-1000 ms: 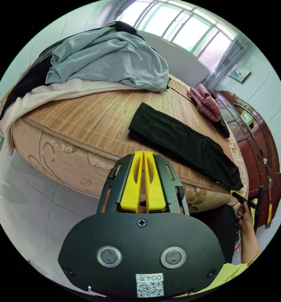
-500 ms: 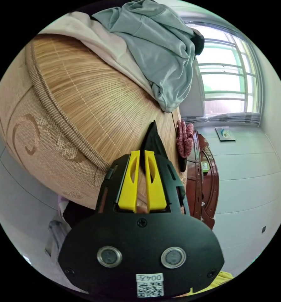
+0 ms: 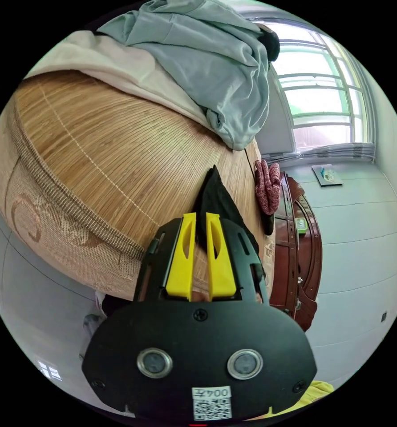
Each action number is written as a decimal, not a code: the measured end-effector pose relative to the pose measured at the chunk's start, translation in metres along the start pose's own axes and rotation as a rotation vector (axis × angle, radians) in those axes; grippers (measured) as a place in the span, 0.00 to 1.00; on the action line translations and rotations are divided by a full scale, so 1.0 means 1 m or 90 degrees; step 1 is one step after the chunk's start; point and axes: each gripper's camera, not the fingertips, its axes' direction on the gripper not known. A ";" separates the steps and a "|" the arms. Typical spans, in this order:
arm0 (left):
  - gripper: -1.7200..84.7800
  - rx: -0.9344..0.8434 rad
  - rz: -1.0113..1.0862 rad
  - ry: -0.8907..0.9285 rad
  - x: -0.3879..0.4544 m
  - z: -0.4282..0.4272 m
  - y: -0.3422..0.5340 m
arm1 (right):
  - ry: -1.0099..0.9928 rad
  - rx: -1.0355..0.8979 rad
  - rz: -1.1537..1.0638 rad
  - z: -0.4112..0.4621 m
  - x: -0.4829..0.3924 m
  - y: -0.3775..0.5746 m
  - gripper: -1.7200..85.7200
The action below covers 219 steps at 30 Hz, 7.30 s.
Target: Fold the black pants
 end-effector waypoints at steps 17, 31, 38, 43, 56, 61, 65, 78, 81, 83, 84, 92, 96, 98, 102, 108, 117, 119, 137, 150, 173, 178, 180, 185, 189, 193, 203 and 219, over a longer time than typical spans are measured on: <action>0.03 -0.066 -0.014 -0.052 0.016 0.016 -0.005 | 0.021 0.000 -0.009 0.010 -0.010 0.014 0.01; 0.02 0.013 0.240 -0.125 0.136 0.055 0.025 | 0.002 -0.002 -0.002 -0.003 -0.006 0.015 0.01; 0.02 -0.023 0.245 -0.183 0.188 0.135 0.007 | 0.068 -0.003 -0.032 -0.013 -0.023 0.013 0.01; 0.02 -0.036 0.217 -0.289 0.184 0.162 -0.004 | 0.044 -0.003 -0.027 -0.027 -0.013 0.010 0.01; 0.02 -0.047 0.281 -0.246 0.221 0.159 0.051 | -0.014 -0.001 -0.001 -0.075 0.019 0.000 0.01; 0.02 -0.025 0.294 -0.227 0.234 0.148 0.077 | -0.017 -0.001 0.000 -0.101 0.031 -0.004 0.01; 0.02 -0.062 0.400 -0.262 0.268 0.156 0.141 | -0.022 0.000 0.007 -0.120 0.041 -0.008 0.01; 0.02 -0.034 0.472 -0.299 0.271 0.190 0.227 | -0.031 0.121 -0.078 -0.241 0.053 -0.027 0.09; 0.02 -0.022 0.500 -0.331 0.278 0.194 0.241 | 0.008 0.026 -0.140 -0.227 0.047 -0.049 0.11; 0.02 -0.018 0.505 -0.346 0.283 0.197 0.249 | 0.039 -0.016 -0.170 -0.218 0.054 -0.051 0.11; 0.02 -0.017 0.507 -0.350 0.284 0.198 0.251 | 0.034 0.008 -0.167 -0.229 0.066 -0.048 0.11; 0.02 -0.010 0.497 -0.344 0.287 0.199 0.265 | -0.146 0.142 0.076 -0.339 0.263 -0.036 0.09; 0.02 -0.011 0.490 -0.337 0.287 0.199 0.268 | -0.338 0.202 0.345 -0.367 0.448 0.003 0.15; 0.02 -0.009 0.493 -0.341 0.288 0.200 0.272 | -0.414 0.224 0.419 -0.372 0.502 0.013 0.18; 0.02 -0.008 0.500 -0.351 0.290 0.201 0.276 | -0.447 0.238 0.487 -0.383 0.564 0.010 0.18; 0.02 -0.008 0.506 -0.355 0.290 0.200 0.280 | -0.415 0.204 0.511 -0.385 0.597 -0.019 0.18; 0.02 -0.009 0.503 -0.346 0.283 0.194 0.277 | -0.411 0.180 0.485 -0.375 0.592 -0.054 0.11; 0.02 -0.009 0.504 -0.348 0.281 0.193 0.276 | -0.359 0.192 0.461 -0.387 0.580 -0.061 0.09; 0.02 -0.006 0.509 -0.351 0.257 0.168 0.250 | -0.069 0.156 0.119 -0.388 0.312 -0.085 0.08; 0.02 0.000 0.517 -0.357 0.231 0.135 0.215 | -0.188 0.072 0.054 -0.354 0.153 -0.059 0.13; 0.11 0.078 -0.114 0.135 0.036 -0.018 0.102 | -0.367 0.009 0.059 -0.286 0.121 0.020 0.13; 0.12 0.089 -0.135 0.112 0.045 -0.017 0.095 | -0.391 0.019 0.087 -0.284 0.138 0.031 0.13; 0.12 0.094 -0.143 0.126 0.047 -0.014 0.093 | -0.397 0.024 0.093 -0.284 0.143 0.033 0.13; 0.12 0.102 -0.141 0.123 0.062 -0.004 0.088 | -0.393 0.017 0.084 -0.284 0.147 0.036 0.12; 0.10 0.113 -0.125 0.109 0.079 0.007 0.087 | -0.394 0.013 0.085 -0.285 0.154 0.040 0.13; 0.05 0.103 -0.095 0.086 0.100 0.020 0.090 | -0.404 0.014 0.093 -0.288 0.164 0.045 0.12; 0.03 0.091 0.309 0.025 0.345 0.025 0.117 | -0.425 0.036 0.099 -0.306 0.189 0.057 0.11; 0.04 -0.068 0.965 -0.158 0.755 0.276 0.376 | -0.492 0.097 0.098 -0.349 0.249 0.078 0.10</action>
